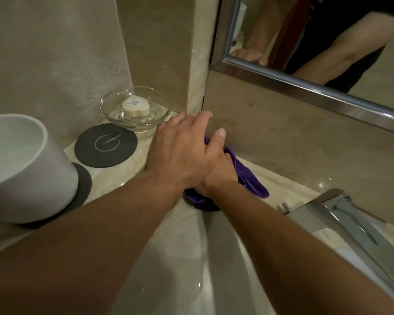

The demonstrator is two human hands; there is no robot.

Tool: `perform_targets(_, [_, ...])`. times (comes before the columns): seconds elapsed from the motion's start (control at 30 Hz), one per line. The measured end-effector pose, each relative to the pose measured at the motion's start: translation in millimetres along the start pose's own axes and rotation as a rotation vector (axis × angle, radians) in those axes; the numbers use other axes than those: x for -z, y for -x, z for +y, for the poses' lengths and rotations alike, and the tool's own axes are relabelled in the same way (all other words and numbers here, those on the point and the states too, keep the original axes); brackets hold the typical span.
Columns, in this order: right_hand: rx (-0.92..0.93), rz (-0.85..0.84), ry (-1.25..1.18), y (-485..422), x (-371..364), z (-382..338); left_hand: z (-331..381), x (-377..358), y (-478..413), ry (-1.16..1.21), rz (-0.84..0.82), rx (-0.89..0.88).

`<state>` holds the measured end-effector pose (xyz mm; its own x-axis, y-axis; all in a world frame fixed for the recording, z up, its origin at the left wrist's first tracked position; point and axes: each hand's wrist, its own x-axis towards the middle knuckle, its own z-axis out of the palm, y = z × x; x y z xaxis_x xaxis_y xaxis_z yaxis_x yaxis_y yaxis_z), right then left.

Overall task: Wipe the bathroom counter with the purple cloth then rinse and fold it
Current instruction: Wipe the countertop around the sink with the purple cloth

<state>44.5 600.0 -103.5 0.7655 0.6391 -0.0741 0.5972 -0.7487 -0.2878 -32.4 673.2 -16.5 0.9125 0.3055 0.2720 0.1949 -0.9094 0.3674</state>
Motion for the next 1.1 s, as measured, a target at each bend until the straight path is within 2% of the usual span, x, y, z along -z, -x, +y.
perform_targets(0.13, [0.104,-0.026,0.106,11,28,28,-4,1,-2,0.022,0.040,-0.011])
perform_targets(0.2, [0.028,-0.017,0.165,19,35,45,-5,0,-3,0.021,0.049,-0.010])
perform_targets(0.27, [-0.040,-0.074,0.072,33,23,55,-4,-1,0,-0.004,0.034,-0.027])
perform_targets(0.37, [-0.087,-0.016,-0.047,54,-14,52,-5,-3,5,-0.086,-0.047,-0.075])
perform_targets(0.47, [-0.117,0.038,-0.088,55,-12,45,-11,1,6,-0.118,-0.177,-0.113])
perform_targets(0.57, [-0.061,-0.083,-0.036,38,16,45,-18,12,11,-0.143,-0.313,-0.185])
perform_targets(0.67, [0.027,-0.177,-0.003,35,23,43,-26,29,23,-0.081,-0.359,-0.207])
perform_targets(0.73, [0.045,-0.137,-0.089,37,13,47,-28,35,28,-0.029,-0.363,-0.196])
perform_targets(0.8, [-0.020,-0.018,-0.160,41,2,50,-27,35,28,0.031,-0.348,-0.182])
perform_targets(0.93, [-0.063,0.033,0.021,50,-17,45,-26,32,30,0.070,-0.314,-0.166])
perform_targets(1.1, [0.041,0.059,0.011,50,-17,48,-36,32,31,0.077,-0.302,-0.087])
